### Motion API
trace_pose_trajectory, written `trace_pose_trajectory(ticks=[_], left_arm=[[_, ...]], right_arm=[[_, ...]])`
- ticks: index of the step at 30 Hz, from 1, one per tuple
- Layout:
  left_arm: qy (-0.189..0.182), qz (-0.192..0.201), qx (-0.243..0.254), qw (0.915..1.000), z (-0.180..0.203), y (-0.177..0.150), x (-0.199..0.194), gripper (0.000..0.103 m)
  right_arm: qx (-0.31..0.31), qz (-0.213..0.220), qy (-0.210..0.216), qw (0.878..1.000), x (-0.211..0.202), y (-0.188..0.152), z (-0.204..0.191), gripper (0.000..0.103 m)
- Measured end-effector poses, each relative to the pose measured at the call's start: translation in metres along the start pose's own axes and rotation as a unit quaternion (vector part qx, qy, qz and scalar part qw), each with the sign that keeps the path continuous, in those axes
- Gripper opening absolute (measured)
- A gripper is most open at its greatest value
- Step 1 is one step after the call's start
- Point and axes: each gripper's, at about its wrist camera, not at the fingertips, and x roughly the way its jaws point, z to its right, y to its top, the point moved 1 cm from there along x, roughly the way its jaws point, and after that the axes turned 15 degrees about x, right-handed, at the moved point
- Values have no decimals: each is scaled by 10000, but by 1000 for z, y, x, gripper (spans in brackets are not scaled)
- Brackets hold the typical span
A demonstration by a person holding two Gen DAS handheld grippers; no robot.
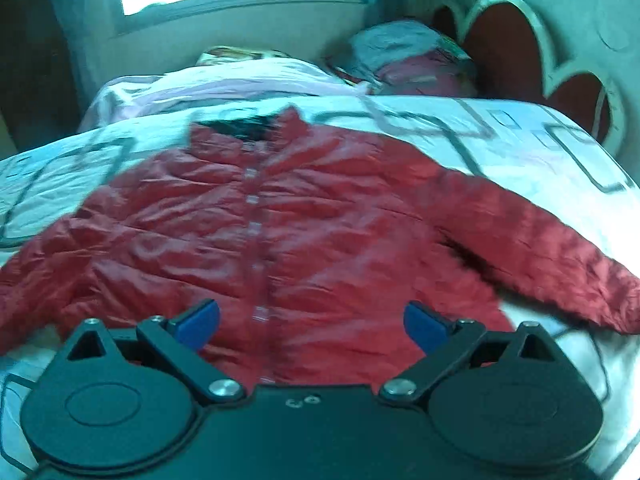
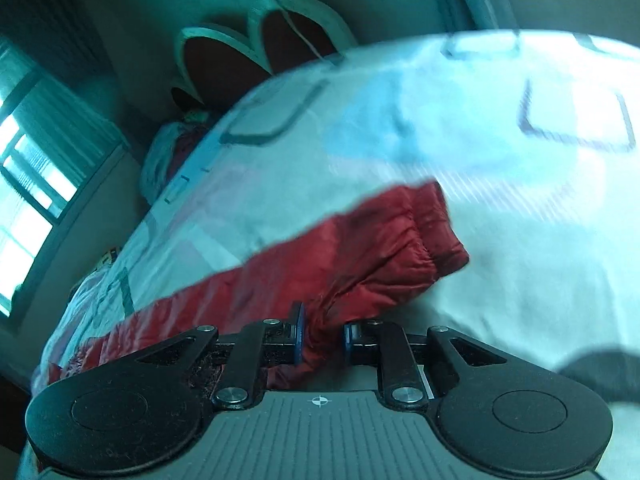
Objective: Fold large clothes
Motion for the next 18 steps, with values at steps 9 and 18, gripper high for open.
trace_pose_trajectory(ticks=[9,18], left_arm=[[131,222,-579,9980,-90,-11,5,95],[-403,355,-952,9940,-162,-39,10,80]], right_arm=[[-2356,-484,1714,9554,-8,-104,-182,18],[-3749,-1429,2266,8875,4,-266,-279,18]])
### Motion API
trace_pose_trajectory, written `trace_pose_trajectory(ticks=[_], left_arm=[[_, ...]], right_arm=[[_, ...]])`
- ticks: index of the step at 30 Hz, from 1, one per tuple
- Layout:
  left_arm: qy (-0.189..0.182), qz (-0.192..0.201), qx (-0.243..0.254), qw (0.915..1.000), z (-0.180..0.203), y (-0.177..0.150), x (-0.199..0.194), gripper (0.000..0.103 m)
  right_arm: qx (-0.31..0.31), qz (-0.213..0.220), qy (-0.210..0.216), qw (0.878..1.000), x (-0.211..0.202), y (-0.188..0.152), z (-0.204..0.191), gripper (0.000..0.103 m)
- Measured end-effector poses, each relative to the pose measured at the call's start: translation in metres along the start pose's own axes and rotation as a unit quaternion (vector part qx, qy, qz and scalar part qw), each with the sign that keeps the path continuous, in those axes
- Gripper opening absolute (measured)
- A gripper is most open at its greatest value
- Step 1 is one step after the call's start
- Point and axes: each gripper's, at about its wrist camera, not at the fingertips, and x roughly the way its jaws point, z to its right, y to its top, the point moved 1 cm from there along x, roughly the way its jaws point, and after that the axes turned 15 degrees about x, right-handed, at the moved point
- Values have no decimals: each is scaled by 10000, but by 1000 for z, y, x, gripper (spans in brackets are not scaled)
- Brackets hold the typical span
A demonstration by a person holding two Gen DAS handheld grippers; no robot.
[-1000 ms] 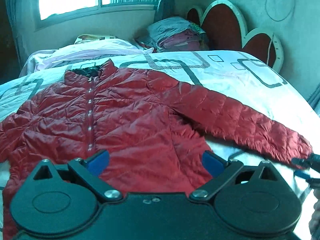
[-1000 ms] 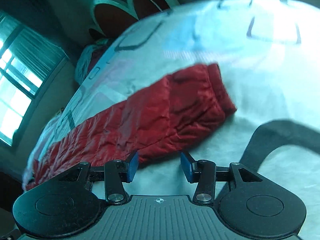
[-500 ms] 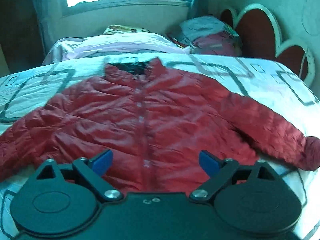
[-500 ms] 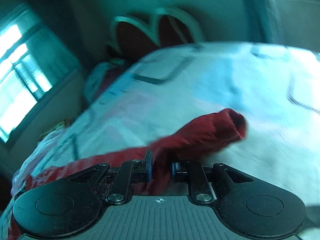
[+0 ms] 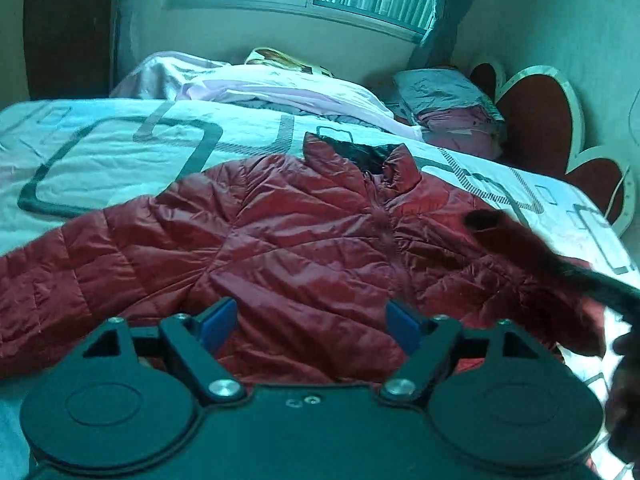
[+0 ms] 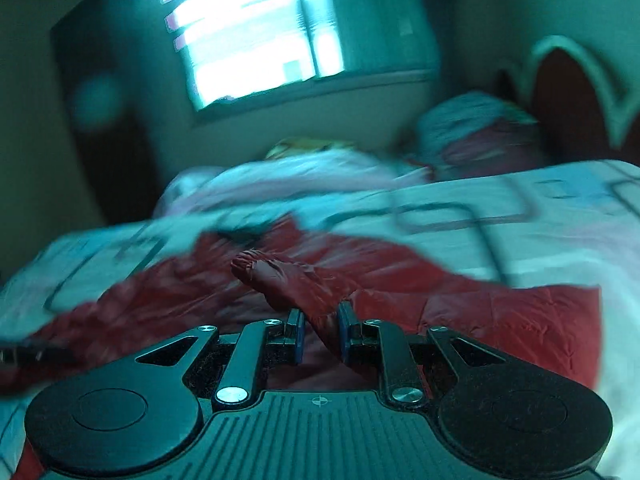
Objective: Fold large clothes
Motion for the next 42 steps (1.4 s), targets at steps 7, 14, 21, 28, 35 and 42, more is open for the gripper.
trace_pose_trajectory(ticks=[7,14,21,28,35,42], left_arm=[[-370,-67,-258,9990,-34,-10,16,84],[-1042,-82,-354,9939,-34,-6,47,85],[-1719,-407,-323,9837,-13,11,105,84],[-1873,-413,-144,9813,11,19,128,26],[-1559,-133,-295,9872,0,15,112,11],[-1178,-75,-205,9928,-19,12,94,10]], right_arm=[[-637,-752,354,9945,65,-55,-50,18],[-1082,-775,327,9906,81,-75,-72,71],[-834,-479,35,9954,11,-62,-18,82],[-265,-557,-821,9947,-38,-70,69,76],[388,-445,-1427,9880,-8,-58,105,61],[479,-251,-1562,9862,4,-40,115,61]])
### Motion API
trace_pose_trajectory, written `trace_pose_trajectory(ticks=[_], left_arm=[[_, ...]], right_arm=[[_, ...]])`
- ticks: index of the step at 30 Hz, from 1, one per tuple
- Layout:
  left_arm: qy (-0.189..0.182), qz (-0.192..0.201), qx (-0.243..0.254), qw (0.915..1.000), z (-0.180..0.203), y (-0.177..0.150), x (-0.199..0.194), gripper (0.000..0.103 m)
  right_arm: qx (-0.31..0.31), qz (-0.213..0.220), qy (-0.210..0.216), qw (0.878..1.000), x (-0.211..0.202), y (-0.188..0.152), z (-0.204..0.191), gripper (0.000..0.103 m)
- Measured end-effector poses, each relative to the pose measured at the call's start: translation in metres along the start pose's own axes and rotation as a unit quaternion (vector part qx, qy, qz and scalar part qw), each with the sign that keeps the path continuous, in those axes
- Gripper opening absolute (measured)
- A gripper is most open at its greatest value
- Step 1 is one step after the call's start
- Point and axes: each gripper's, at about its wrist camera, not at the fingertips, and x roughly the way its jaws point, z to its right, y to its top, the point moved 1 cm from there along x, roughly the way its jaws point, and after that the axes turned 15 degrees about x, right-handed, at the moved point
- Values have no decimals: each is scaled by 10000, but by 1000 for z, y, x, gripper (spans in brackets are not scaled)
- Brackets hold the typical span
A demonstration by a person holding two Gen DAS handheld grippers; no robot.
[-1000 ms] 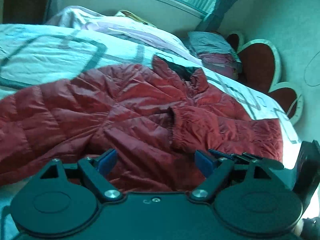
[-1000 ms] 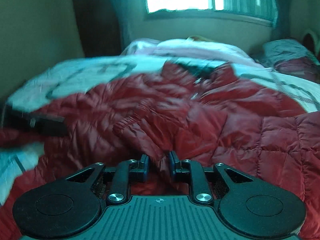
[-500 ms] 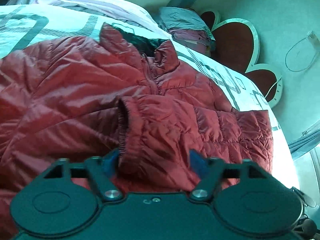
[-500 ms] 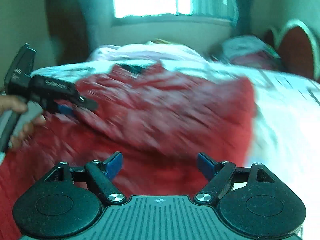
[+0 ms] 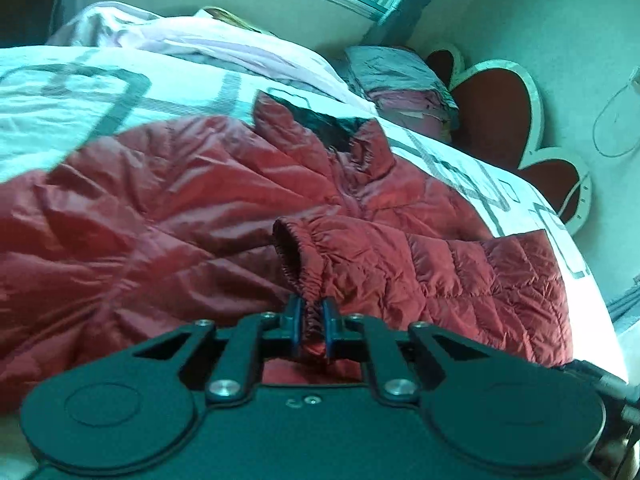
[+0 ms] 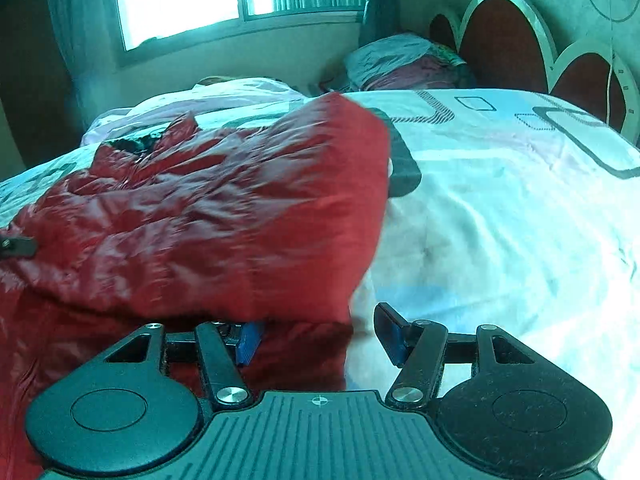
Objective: Fold large clothes
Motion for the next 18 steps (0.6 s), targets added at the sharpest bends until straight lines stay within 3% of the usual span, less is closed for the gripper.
trace_pose_trajectory(ticks=[6,9,14,18], left_arm=[[288,47,-176,9994,-25,-7,-13,10],[410,-22,-174,9990,-34,-11,-12,10],[478,-3,-241,9986,-47,-18,-15,10],[544,59,-235,9982,-52,-14,-18,10]], right_arm=[[-6,72,-128,9999,8,15,1,61],[-73,-112,-220,9997,14,14,2,61],[-190,5,150,9997,-16,8,8,61],[79,373,462,9982,-35,26,13,61]])
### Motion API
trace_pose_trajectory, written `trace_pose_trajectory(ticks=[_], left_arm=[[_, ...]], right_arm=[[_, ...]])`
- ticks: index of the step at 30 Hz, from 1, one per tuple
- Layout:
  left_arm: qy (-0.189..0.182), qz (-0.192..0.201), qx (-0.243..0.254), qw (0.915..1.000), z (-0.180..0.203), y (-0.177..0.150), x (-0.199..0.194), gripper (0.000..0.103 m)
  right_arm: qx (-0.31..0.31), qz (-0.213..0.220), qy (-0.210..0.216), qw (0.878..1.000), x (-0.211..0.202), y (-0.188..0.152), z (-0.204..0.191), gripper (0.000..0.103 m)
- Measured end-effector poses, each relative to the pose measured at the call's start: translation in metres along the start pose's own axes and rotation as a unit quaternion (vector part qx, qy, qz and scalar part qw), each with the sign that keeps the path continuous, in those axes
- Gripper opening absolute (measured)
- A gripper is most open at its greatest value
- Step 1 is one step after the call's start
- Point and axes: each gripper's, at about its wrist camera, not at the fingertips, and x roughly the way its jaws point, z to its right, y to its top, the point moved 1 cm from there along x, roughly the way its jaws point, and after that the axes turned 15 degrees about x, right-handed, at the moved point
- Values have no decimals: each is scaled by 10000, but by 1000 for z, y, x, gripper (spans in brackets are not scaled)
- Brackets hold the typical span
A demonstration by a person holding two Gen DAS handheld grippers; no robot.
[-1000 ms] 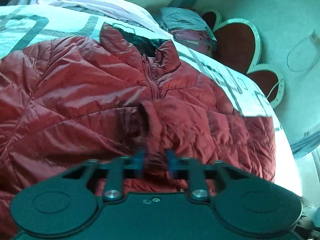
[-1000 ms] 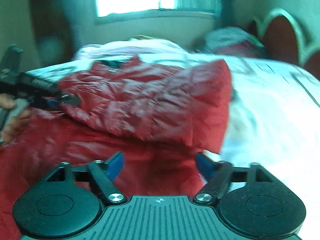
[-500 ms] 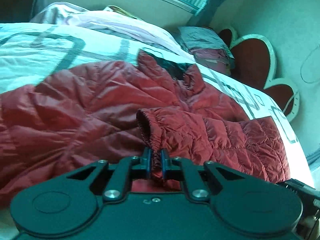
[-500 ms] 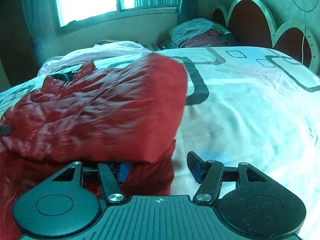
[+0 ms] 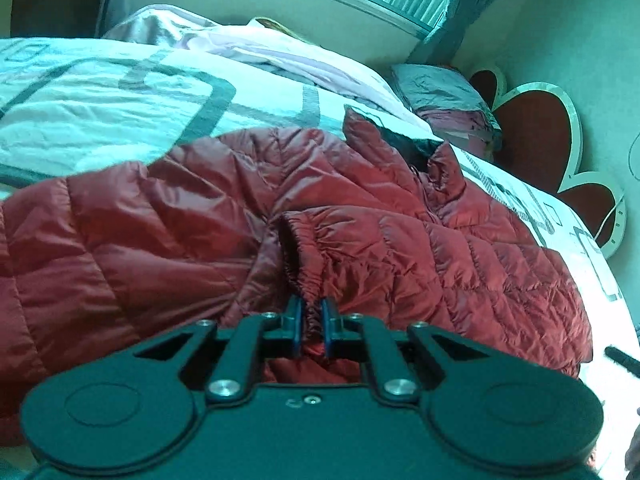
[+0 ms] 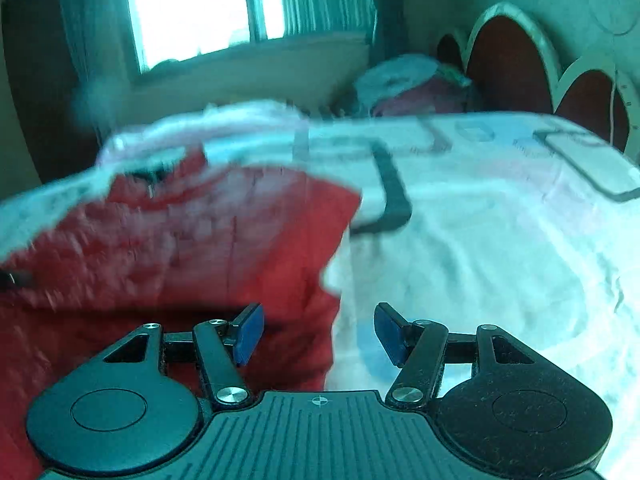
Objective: Fold large clothes
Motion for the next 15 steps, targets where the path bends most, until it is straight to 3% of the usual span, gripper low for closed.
trace_pose_trajectory(ticks=[2,4,7,11,12,15], left_arm=[[41,2,22,10000,-2,1,0,10],[92,5,3,10000,-4,2,0,10],[161,22,1,9999,-7,2,-3,10],[227,-54,69,9997,-7,-2,-4,10],[210,-73,70,9997,-7,-4,-3,10],[130,-27,207,9997,-6,-6,-3,10]], right_arm=[[112,100,3,9999,9,18,-4,60],[227,0,92,9997,28,36,-12,30],[133,-133,176,9997,59,48,-23,27],[50,-646,-335,9973,105,35,-12,27],[152,-749,-477,9959,112,31,-3,27],[875,-607,-241,9940,98,39,20,28]])
